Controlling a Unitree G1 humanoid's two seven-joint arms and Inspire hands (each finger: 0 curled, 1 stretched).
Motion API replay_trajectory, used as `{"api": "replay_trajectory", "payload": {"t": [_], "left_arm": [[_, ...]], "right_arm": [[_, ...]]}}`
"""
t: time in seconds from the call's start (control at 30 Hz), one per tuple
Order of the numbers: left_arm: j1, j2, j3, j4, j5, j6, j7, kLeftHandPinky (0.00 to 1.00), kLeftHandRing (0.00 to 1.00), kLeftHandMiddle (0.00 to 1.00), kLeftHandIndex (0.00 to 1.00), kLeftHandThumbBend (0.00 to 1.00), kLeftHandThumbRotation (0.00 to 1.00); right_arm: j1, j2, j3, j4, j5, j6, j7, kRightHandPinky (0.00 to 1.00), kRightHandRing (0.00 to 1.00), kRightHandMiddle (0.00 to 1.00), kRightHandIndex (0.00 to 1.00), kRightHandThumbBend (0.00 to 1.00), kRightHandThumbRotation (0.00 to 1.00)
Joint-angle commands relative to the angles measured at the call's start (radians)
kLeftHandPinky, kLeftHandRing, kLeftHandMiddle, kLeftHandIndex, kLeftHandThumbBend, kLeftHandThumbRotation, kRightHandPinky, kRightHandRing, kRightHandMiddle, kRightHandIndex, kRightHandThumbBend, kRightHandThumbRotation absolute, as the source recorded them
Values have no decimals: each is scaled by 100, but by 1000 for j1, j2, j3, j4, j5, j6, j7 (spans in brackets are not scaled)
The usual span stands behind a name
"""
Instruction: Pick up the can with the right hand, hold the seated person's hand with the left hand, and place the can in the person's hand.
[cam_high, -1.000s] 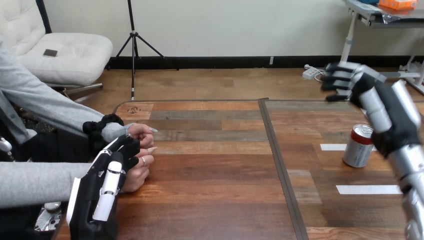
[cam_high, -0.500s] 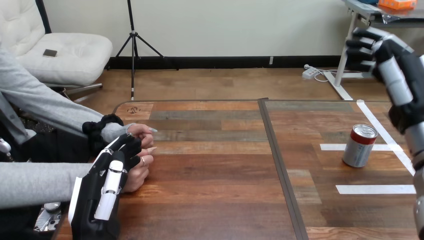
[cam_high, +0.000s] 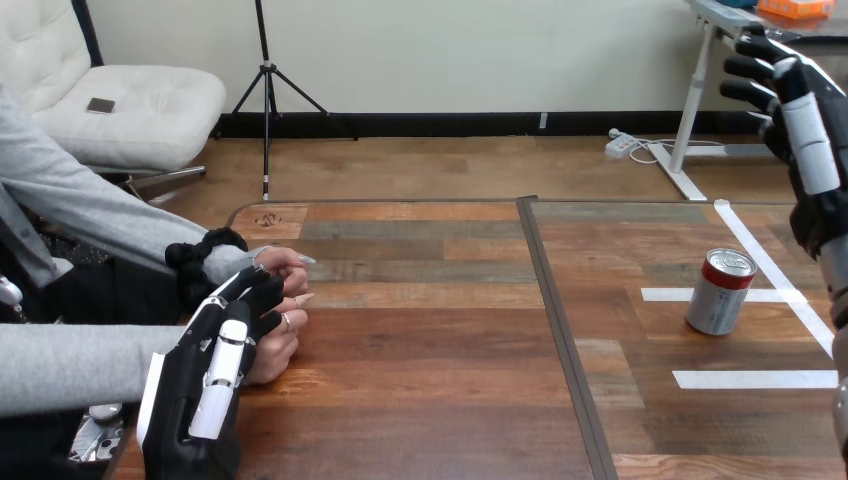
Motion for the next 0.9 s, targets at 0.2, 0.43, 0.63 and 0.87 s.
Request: {"api": "replay_trajectory", "payload": {"t": [0.2, 0.43, 0.63, 0.87], "left_arm": [[-47, 8, -4, -37, 4, -13, -3, 84, 84, 79, 78, 32, 68], [-54, 12, -1, -29, 9, -18, -1, 83, 83, 79, 78, 36, 69], [-56, 10, 2, -26, 4, -21, -2, 81, 81, 78, 76, 37, 69], [-56, 11, 3, -29, -3, -10, -8, 81, 82, 77, 76, 35, 68]], "right_arm": [[-138, -64, -15, 107, -2, 72, -16, 86, 92, 90, 89, 97, 99], [-162, -83, 0, 154, -26, 85, -33, 91, 95, 92, 92, 100, 100], [-184, -94, 7, 189, -46, 114, -47, 95, 97, 94, 94, 100, 100], [-198, -105, 19, 214, -73, 148, -60, 99, 99, 97, 95, 100, 100]]}}
